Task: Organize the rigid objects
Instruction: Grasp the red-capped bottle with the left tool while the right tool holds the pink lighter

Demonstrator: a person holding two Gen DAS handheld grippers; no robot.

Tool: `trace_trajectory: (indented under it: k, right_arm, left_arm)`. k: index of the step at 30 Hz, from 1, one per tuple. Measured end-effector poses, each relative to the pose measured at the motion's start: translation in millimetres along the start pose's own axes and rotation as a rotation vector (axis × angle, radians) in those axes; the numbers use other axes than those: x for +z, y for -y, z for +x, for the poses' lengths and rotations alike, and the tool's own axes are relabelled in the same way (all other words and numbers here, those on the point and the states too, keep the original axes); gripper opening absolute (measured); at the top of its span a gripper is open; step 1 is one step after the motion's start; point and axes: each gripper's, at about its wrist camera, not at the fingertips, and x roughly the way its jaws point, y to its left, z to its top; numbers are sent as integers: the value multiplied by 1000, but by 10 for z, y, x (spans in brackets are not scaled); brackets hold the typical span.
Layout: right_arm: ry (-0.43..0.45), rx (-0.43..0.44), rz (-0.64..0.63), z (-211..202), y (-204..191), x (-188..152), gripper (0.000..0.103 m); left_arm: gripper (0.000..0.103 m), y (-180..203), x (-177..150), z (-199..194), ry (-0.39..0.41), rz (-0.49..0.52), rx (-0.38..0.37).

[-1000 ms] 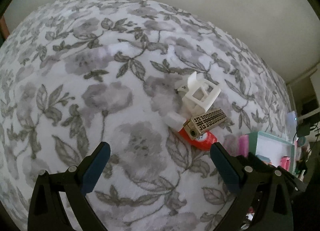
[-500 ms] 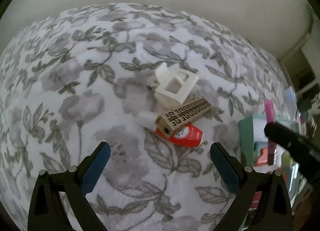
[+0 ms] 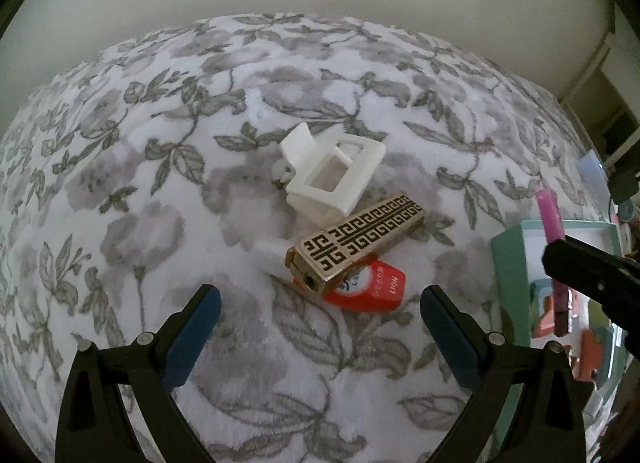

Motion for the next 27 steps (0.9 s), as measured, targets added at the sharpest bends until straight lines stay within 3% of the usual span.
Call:
trace_trajectory:
  k: [4, 8, 12, 13, 14, 15, 25, 27]
  right_arm:
    - [-5, 0, -1, 5, -1, 2, 21]
    - [-8, 0, -1, 12, 2, 1, 21]
    - [-11, -1, 2, 16, 10, 0, 21]
    - [-11, -2, 3, 19, 12, -1, 21]
    - [-13, -2, 3, 21, 14, -2, 21]
    - [-14, -3, 3, 24, 17, -4, 21]
    - [-35, -11, 24, 44, 61, -50, 21]
    - [-36, -10, 26, 52, 64, -48, 21]
  left_arm:
    - [98, 18, 4, -6, 40, 11, 0]
    - [91, 66, -3, -18, 59, 27, -5]
    - [74, 109, -4, 5, 55, 53, 19]
    - [68, 117, -1, 2, 52, 57, 8]
    - [55, 124, 1, -7, 52, 58, -1]
    - [52, 131, 0, -19, 53, 58, 8]
    - [49, 139, -27, -43, 45, 84, 25]
    - [56, 162, -31, -15, 49, 101, 46]
